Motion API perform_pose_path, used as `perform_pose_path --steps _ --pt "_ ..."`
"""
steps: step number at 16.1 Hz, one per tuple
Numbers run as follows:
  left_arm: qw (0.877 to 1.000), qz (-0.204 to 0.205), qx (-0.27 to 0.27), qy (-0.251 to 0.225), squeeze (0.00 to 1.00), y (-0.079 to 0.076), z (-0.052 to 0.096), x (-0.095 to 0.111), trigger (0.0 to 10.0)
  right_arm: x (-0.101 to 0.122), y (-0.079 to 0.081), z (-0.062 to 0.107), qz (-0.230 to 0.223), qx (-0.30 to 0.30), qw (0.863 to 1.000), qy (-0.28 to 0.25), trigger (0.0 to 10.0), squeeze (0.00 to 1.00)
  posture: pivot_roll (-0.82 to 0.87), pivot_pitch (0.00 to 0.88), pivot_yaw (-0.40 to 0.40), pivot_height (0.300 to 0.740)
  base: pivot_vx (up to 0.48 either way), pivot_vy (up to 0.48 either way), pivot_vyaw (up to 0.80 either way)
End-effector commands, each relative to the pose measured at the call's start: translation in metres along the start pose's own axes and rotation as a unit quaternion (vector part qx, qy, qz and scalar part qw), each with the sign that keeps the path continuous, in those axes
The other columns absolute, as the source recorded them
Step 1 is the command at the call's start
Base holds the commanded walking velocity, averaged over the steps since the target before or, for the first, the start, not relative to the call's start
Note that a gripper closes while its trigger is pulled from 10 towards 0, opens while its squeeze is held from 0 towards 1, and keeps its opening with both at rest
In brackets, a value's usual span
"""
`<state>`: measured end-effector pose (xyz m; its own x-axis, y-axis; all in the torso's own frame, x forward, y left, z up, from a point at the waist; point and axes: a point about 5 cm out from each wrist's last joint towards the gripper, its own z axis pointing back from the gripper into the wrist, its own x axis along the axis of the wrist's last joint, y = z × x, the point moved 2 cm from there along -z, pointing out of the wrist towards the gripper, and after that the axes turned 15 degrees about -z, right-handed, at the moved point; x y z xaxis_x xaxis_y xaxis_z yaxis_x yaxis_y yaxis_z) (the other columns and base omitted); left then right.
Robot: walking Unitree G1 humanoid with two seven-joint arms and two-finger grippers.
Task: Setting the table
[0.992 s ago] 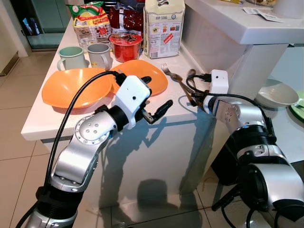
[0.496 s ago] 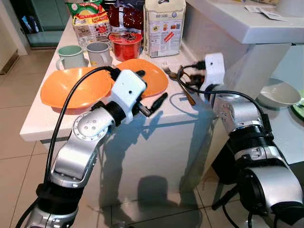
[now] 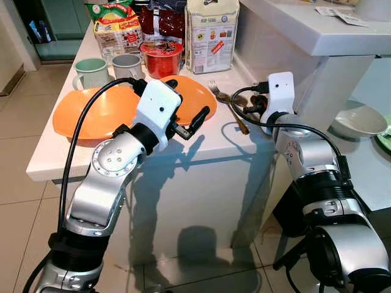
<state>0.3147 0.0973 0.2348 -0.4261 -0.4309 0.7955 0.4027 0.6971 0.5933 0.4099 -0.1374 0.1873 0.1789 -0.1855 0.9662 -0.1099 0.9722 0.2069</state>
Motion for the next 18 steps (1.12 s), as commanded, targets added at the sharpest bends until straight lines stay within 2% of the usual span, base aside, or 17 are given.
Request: perform_pose_path --steps 1,3,4,5,6,9,11,13,18 --pt "1.000 -0.002 0.001 0.004 0.00 -0.002 -0.001 -0.001 10.0 -0.003 -0.008 0.002 -0.005 -0.015 1.000 -0.001 0.0 0.00 0.05 0.000 -0.010 0.740 0.000 0.000 0.00" --pt "1.000 -0.001 0.000 0.002 0.00 -0.003 -0.002 0.000 10.0 -0.010 -0.013 0.002 -0.023 -0.022 0.999 -0.002 0.0 0.00 0.05 0.000 -0.010 0.740 0.000 0.000 0.00" --pt "1.000 0.000 0.000 0.002 0.00 -0.002 -0.002 0.000 10.0 -0.008 -0.012 0.002 -0.010 -0.013 1.000 -0.010 3.7 0.00 0.05 0.000 -0.010 0.740 0.000 0.000 0.00" --pt "1.000 -0.001 -0.001 0.003 0.00 -0.002 -0.002 -0.001 10.0 -0.008 -0.010 0.001 -0.016 -0.003 1.000 -0.001 10.0 0.00 0.04 0.000 -0.006 0.740 0.000 0.000 0.00" --pt "1.000 -0.002 -0.005 0.004 0.00 -0.002 -0.002 -0.002 10.0 -0.008 -0.012 0.001 -0.022 -0.007 1.000 0.011 10.0 1.00 0.04 0.000 -0.006 0.740 0.000 0.000 0.00" --pt "1.000 0.001 -0.025 0.000 0.00 -0.008 -0.002 -0.001 10.0 -0.013 -0.015 -0.003 -0.016 -0.004 0.999 0.052 10.0 1.00 0.05 0.000 -0.009 0.740 0.000 0.000 0.00" --pt "0.999 0.004 -0.037 -0.001 0.00 -0.012 0.000 0.000 10.0 -0.014 -0.016 -0.005 -0.022 -0.007 0.998 0.060 10.0 1.00 0.05 0.000 -0.011 0.740 0.000 0.000 0.00" --pt "0.998 0.006 -0.059 -0.004 0.00 -0.018 0.003 0.000 10.0 -0.015 -0.019 -0.008 -0.050 -0.015 0.996 0.070 10.0 1.00 0.04 0.000 -0.013 0.740 0.000 0.000 0.00" --pt "0.998 0.009 -0.064 -0.006 0.00 -0.022 0.005 0.002 10.0 -0.015 -0.028 -0.012 -0.049 -0.033 0.995 0.076 10.0 1.00 0.05 0.000 -0.028 0.740 0.000 0.000 0.00"
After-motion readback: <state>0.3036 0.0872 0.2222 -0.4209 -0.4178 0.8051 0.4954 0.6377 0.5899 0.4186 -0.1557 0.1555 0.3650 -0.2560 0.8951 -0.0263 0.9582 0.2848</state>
